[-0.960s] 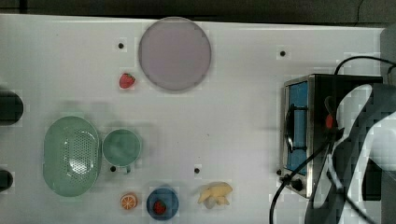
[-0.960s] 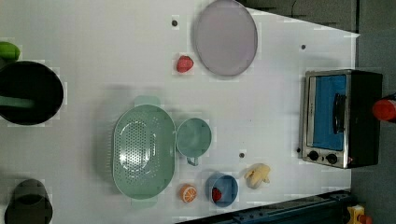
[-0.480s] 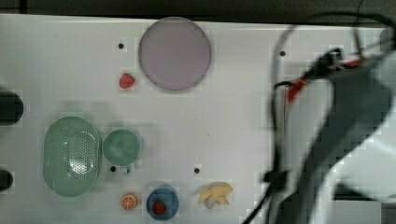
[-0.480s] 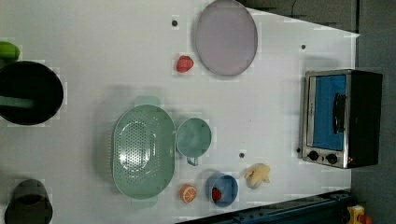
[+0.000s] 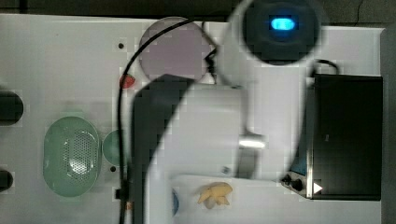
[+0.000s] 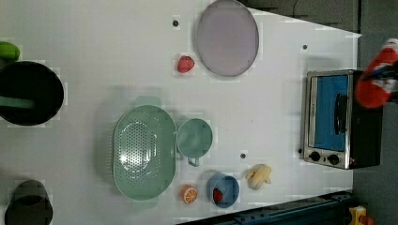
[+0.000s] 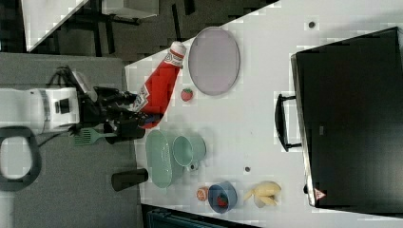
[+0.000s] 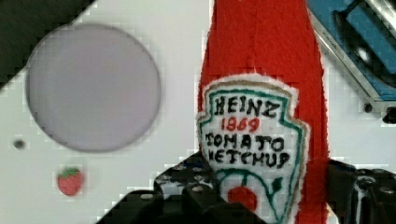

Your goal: Pick Ketchup from oven and place it on table.

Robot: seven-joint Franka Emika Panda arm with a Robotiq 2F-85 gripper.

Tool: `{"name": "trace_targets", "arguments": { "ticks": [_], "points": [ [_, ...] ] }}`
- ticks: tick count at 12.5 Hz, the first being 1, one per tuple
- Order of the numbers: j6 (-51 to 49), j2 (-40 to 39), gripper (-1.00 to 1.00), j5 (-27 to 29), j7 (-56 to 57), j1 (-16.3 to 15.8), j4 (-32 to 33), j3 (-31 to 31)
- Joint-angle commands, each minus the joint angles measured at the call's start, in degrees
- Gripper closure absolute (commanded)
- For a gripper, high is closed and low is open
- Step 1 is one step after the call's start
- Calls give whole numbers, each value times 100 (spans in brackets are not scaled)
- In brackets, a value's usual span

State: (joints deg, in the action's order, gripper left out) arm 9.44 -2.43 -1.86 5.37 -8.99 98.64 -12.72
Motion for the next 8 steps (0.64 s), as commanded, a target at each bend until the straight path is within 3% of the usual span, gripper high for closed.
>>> {"name": "trace_targets", "arguments": {
  "ticks": [1,8],
  "points": [
    [12,-188,-27,21,58,14,591,217],
    [2431,-516,-27,38,-358,32,2746,234]
  ]
}}
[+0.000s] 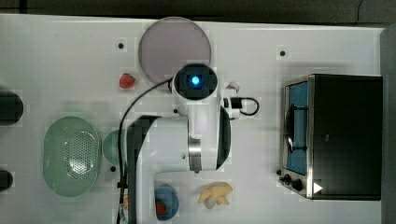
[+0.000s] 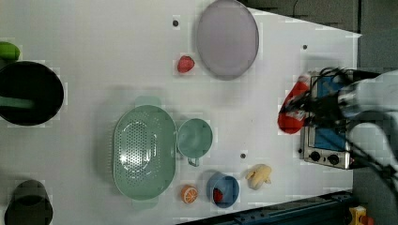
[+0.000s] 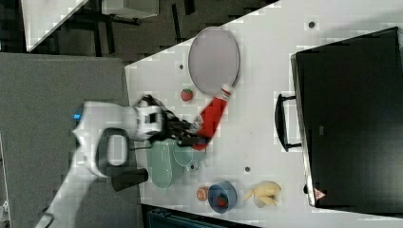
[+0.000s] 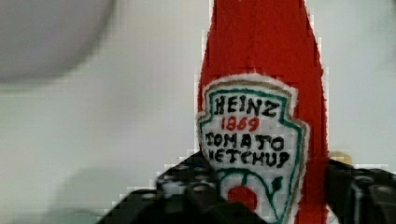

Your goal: Pick Ketchup from oven and place it on table.

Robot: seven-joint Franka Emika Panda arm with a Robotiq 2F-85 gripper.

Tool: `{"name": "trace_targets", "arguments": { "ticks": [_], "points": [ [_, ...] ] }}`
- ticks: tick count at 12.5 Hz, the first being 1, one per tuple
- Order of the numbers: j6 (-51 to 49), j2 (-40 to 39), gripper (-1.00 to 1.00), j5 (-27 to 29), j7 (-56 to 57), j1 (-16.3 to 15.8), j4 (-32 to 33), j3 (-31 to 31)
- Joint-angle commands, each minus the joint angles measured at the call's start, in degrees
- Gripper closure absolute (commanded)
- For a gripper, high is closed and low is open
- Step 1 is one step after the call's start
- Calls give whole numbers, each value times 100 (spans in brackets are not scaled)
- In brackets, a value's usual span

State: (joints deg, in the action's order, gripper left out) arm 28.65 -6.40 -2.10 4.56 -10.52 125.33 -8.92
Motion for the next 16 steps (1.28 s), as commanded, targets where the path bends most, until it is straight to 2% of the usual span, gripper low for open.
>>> {"name": "trace_targets", "arguments": {
  "ticks": [1,4,5,8,12,16],
  "points": [
    [841,-268,-27,72,-282,190,212,-147],
    [1457,-721,-27,102,-289,196,388,-145],
    [1583,-862,-33,142,-289,195,392,-138],
    [1890,-1219,-96,175,-289,194,419,-133],
    [1879,-1029,-100,175,-298,197,312,-151],
    [714,-13,-100,168,-298,206,-315,-302]
  ]
}}
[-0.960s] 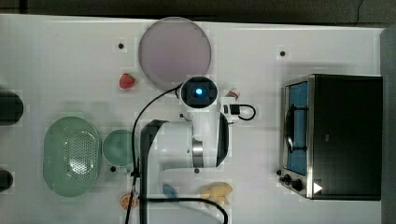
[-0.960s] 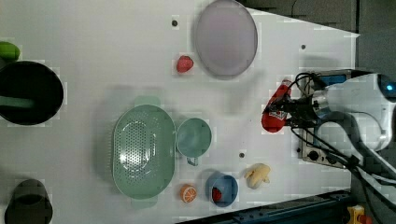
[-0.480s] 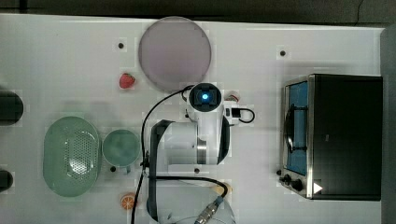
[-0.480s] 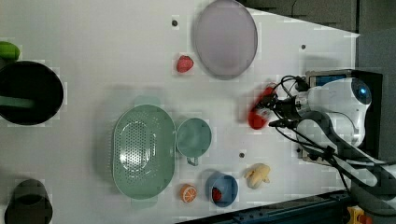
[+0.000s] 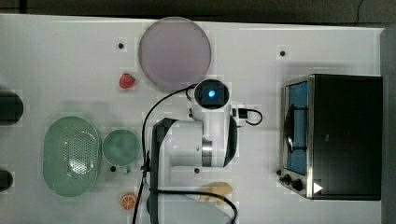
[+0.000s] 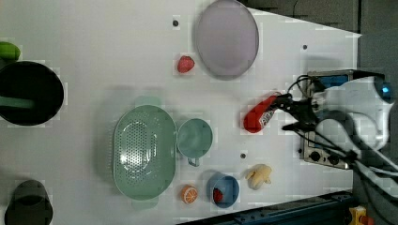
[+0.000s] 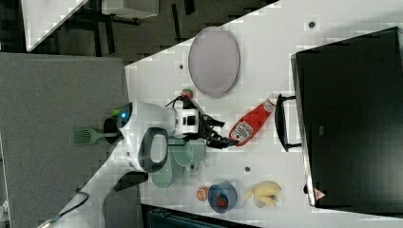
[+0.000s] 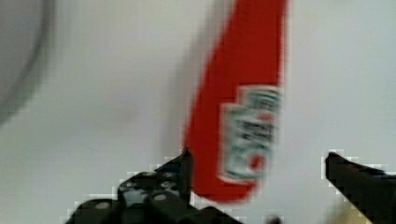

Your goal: Pick Ketchup from oven and place it on table.

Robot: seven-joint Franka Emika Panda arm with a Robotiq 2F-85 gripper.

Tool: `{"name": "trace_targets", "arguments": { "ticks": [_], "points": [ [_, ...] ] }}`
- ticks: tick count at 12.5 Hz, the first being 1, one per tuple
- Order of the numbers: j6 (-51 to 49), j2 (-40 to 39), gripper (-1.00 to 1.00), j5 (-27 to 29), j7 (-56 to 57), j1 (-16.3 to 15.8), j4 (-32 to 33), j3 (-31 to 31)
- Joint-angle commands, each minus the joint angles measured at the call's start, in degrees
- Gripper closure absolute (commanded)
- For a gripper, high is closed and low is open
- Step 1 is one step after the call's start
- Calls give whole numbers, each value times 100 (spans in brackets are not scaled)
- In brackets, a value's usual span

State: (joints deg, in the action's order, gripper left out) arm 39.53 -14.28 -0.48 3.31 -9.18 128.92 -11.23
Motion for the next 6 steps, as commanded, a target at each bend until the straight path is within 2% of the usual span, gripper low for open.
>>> {"name": "trace_targets", "arguments": {
  "ticks": [1,4,6],
  "points": [
    [-730,1017,-100,6,-173,75,-936,-96],
    [-1466,1513,-100,-8,-173,71,-1873,-104],
    [-1942,1558,-100,-8,-174,65,-2488,-93]
  ]
}}
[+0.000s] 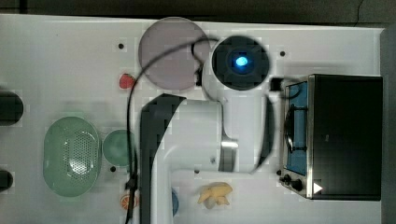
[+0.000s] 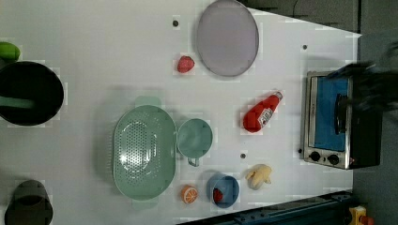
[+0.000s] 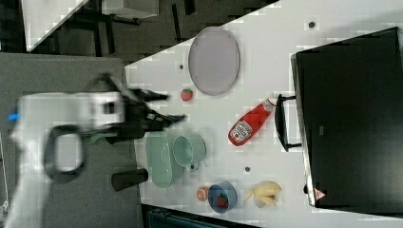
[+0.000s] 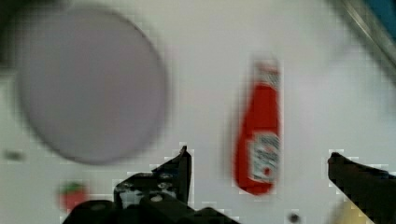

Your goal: Pick Ketchup from oven and place it on table.

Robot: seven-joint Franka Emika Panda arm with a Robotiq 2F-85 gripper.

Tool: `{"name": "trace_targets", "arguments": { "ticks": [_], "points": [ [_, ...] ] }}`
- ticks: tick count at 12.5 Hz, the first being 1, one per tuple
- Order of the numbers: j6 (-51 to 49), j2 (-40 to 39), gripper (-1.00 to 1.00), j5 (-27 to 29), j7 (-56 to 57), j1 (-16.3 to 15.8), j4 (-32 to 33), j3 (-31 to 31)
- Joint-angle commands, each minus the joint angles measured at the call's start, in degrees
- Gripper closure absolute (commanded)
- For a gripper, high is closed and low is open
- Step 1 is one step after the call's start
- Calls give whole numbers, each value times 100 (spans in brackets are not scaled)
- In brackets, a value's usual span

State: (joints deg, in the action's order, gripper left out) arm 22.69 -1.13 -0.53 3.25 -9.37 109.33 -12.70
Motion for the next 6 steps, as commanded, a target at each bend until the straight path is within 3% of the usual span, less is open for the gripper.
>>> {"name": "trace_targets", "arguments": {
  "ticks": [1,6],
  "points": [
    [-581,238,-100,-2,-168,82,-795,56],
    [-2621,224,-100,-1,-168,85,-1682,67]
  ]
}}
